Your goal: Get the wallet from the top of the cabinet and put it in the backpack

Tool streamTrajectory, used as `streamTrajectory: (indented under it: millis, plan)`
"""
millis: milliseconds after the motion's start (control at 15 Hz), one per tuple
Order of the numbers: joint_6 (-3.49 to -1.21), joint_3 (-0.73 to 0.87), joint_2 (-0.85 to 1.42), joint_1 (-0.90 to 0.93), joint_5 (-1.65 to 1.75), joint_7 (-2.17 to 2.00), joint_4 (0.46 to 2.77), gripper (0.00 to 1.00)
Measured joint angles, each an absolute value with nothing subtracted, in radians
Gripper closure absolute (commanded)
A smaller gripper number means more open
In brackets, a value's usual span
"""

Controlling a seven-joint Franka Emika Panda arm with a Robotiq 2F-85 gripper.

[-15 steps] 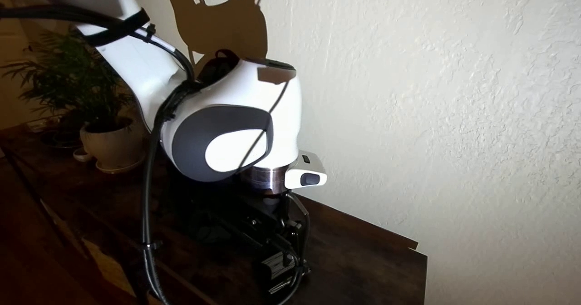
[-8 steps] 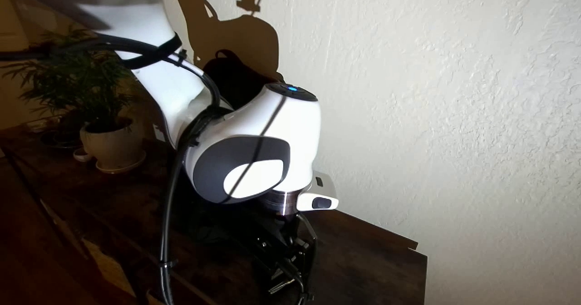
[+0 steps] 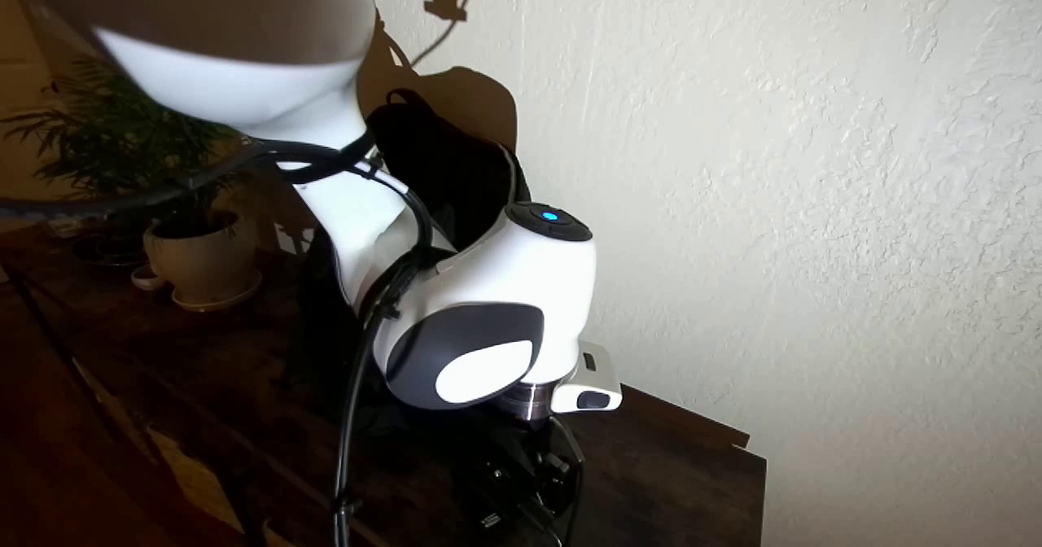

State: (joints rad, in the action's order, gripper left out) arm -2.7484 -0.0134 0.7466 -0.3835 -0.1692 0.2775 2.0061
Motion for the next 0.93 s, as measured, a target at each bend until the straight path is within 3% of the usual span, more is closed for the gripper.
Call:
streamTrajectory:
  millis: [933]
  plan:
    - [-2.742,-0.053,0.869,-0.438,-0.171,0.277,1.909,0.0]
